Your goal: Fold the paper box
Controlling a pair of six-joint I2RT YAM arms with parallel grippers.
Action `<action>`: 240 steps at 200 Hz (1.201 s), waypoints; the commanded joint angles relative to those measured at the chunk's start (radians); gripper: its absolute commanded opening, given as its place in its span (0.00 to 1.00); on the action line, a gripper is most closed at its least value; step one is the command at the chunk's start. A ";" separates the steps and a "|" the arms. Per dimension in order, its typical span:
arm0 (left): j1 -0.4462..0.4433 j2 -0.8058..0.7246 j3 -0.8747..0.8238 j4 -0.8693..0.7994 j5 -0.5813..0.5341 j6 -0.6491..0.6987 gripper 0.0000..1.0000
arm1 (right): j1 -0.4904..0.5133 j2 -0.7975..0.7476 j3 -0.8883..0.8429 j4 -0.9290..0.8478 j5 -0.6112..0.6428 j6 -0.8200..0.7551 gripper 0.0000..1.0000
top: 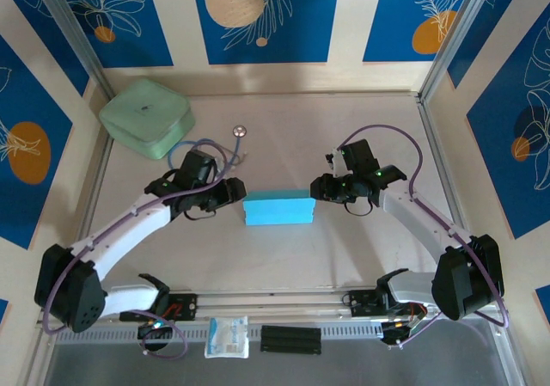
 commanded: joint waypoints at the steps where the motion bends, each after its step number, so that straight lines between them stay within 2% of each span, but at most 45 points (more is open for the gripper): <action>1: 0.004 -0.043 0.056 -0.131 -0.130 0.069 0.62 | -0.005 0.014 -0.017 -0.049 0.016 0.003 0.36; 35: 0.004 -0.005 0.078 -0.122 -0.015 0.074 0.48 | -0.005 0.020 -0.008 -0.053 0.011 0.000 0.37; 59: 0.005 0.021 0.066 -0.053 0.049 0.029 0.46 | -0.005 0.023 -0.006 -0.053 0.006 -0.001 0.36; 112: 0.007 0.045 0.030 0.007 0.083 0.003 0.45 | -0.004 0.019 -0.004 -0.059 0.006 -0.007 0.36; 134: 0.007 0.050 0.014 0.024 0.101 -0.026 0.39 | -0.005 0.020 -0.001 -0.059 0.007 -0.006 0.36; 180: 0.010 0.033 -0.002 0.009 0.058 -0.033 0.29 | -0.005 0.028 0.001 -0.061 0.004 -0.007 0.36; 240: 0.012 0.047 -0.072 0.120 0.132 -0.131 0.16 | -0.002 0.034 -0.008 -0.056 0.005 0.000 0.36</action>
